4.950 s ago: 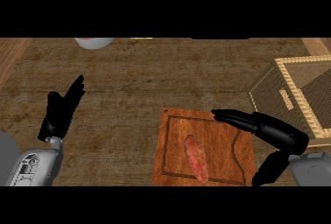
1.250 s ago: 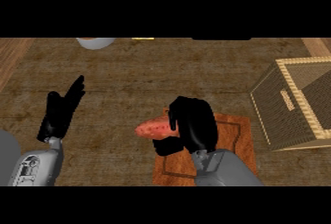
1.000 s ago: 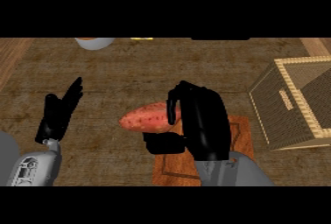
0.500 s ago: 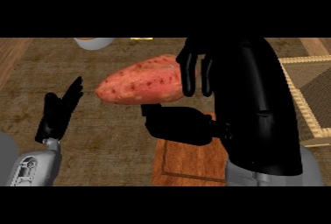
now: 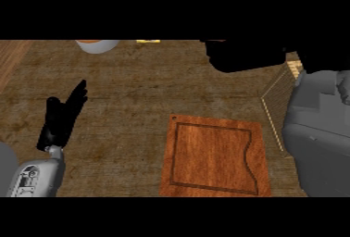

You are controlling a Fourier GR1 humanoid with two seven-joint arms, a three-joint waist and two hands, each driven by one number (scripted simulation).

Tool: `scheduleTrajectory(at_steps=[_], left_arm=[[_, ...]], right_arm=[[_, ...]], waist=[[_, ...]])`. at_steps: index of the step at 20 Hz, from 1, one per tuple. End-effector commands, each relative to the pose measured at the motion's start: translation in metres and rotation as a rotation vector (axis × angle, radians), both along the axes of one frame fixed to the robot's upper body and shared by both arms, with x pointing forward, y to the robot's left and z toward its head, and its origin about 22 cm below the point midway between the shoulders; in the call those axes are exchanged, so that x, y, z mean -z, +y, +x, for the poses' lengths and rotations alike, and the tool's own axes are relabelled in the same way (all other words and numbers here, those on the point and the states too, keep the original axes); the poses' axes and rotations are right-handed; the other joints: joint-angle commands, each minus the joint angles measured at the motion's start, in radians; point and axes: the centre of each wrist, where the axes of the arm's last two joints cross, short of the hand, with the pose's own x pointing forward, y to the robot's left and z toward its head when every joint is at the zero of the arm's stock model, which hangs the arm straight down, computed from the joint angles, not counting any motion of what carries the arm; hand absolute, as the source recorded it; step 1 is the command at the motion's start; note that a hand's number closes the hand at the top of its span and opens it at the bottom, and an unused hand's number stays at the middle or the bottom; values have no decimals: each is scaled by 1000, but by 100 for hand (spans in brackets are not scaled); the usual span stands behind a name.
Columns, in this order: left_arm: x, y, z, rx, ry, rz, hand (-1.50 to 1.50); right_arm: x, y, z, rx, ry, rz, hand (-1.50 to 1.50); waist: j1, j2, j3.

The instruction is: Pick the sweet potato from the cutting board and place it in the basket

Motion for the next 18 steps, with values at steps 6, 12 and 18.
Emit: scheduleTrajectory(at_steps=[6,12,18], left_arm=[[3,9,-5,0,14,11,0],[13,-3,4,0,3,8,0],[3,14,-5,-6,-2,4,0]], right_arm=[[-3,-70,44,295,264,-267,150],[2,-142,47,379,293,-320,150],[38,-188,22,295,289,-296,150]], waist=[[-3,4,1],[-6,8,1],[0,5,2]])
